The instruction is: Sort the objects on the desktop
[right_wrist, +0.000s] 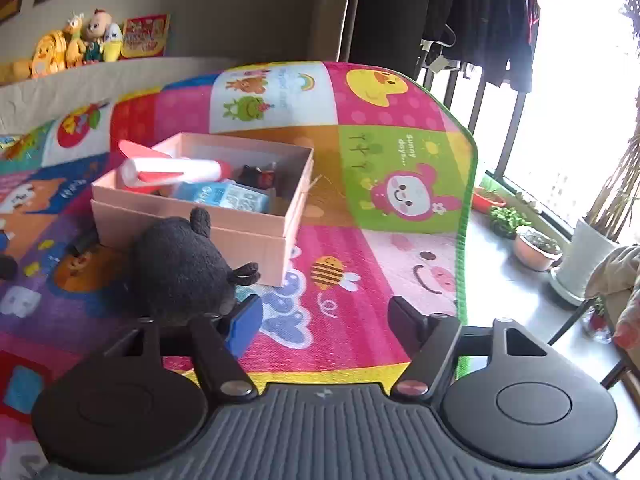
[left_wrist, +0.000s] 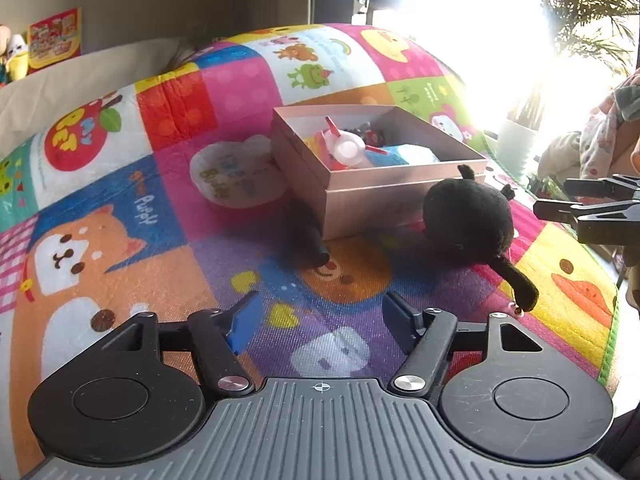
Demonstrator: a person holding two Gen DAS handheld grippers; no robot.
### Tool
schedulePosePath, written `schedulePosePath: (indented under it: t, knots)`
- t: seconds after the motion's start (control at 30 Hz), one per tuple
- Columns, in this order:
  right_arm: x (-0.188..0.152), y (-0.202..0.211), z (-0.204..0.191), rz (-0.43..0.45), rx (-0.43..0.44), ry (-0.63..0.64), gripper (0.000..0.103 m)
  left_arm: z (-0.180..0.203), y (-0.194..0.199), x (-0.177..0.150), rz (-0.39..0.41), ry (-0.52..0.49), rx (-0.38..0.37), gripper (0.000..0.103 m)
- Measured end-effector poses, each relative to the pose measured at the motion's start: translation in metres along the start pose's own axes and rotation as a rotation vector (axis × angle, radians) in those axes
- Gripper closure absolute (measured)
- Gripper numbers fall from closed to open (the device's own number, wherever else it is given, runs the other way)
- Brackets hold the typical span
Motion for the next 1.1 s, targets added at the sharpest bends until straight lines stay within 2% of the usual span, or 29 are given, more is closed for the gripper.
schedulePosePath:
  t: [0.07, 0.17, 0.27, 0.37, 0.4, 0.43, 0.47, 0.5, 0.6, 0.63, 0.7, 0.73, 0.77, 0.83, 0.9, 0.97, 1.1]
  knots:
    - [0.004, 0.011, -0.018, 0.043, 0.007, 0.041, 0.024, 0.001, -0.004, -0.001, -0.009, 0.008, -0.004, 0.028]
    - [0.008, 0.022, -0.056, 0.094, 0.087, 0.129, 0.018, 0.003, -0.007, -0.003, -0.014, 0.013, -0.008, 0.024]
    - [0.003, 0.017, -0.094, 0.083, 0.151, 0.237, 0.018, 0.001, -0.004, -0.005, -0.012, 0.02, -0.006, 0.021]
    - [-0.008, -0.005, -0.114, 0.056, 0.076, 0.377, 0.019, -0.004, 0.004, -0.008, -0.004, 0.028, 0.008, 0.018]
    - [-0.01, -0.011, -0.115, 0.05, 0.049, 0.403, 0.023, -0.007, 0.006, -0.008, -0.002, 0.033, 0.015, 0.017]
    - [-0.008, -0.015, -0.113, 0.025, 0.058, 0.404, 0.043, -0.009, 0.008, -0.009, -0.001, 0.04, 0.02, 0.016]
    - [-0.003, -0.015, -0.108, -0.001, 0.091, 0.36, 0.043, -0.011, 0.01, -0.01, 0.0, 0.046, 0.021, 0.016]
    - [0.005, -0.012, -0.1, -0.033, 0.165, 0.283, 0.043, -0.012, 0.012, -0.01, 0.0, 0.053, 0.015, 0.016]
    - [0.026, -0.012, -0.075, -0.243, 0.531, -0.004, 0.044, -0.008, 0.014, -0.009, 0.001, 0.054, -0.025, 0.015]
    - [0.03, -0.015, -0.07, -0.301, 0.613, -0.064, 0.044, -0.005, 0.014, -0.008, 0.003, 0.045, -0.036, 0.013]
    - [0.03, -0.026, -0.062, -0.383, 0.688, -0.133, 0.044, 0.004, 0.013, -0.006, 0.009, 0.021, -0.052, 0.012]
    - [0.029, -0.033, -0.058, -0.399, 0.678, -0.155, 0.043, 0.007, 0.011, -0.004, 0.012, 0.012, -0.057, 0.011]
    - [0.031, -0.038, -0.051, -0.385, 0.651, -0.169, 0.034, 0.011, 0.01, -0.003, 0.014, 0.004, -0.061, 0.011]
    - [0.037, -0.042, -0.038, -0.313, 0.549, -0.17, 0.028, 0.014, 0.008, -0.002, 0.015, -0.002, -0.066, 0.009]
    - [0.044, -0.045, -0.026, -0.242, 0.439, -0.141, 0.028, 0.015, 0.006, -0.001, 0.009, -0.004, -0.066, 0.009]
    - [0.046, -0.048, -0.017, -0.206, 0.363, -0.13, 0.028, 0.015, 0.003, -0.001, 0.004, -0.003, -0.06, 0.009]
    - [0.05, -0.034, -0.008, -0.085, 0.265, -0.091, 0.024, 0.012, -0.005, -0.002, -0.013, 0.019, -0.052, 0.009]
Point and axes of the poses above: each gripper's, at about its wrist camera, not at the fingertips, and y roughly against the way its jaws point, z to its right, x to its top, the point moved 4 cm from there along -y, roughly the way its jaws point, and after that the axes turned 6 degrees about -x, right-handed, at the moved point
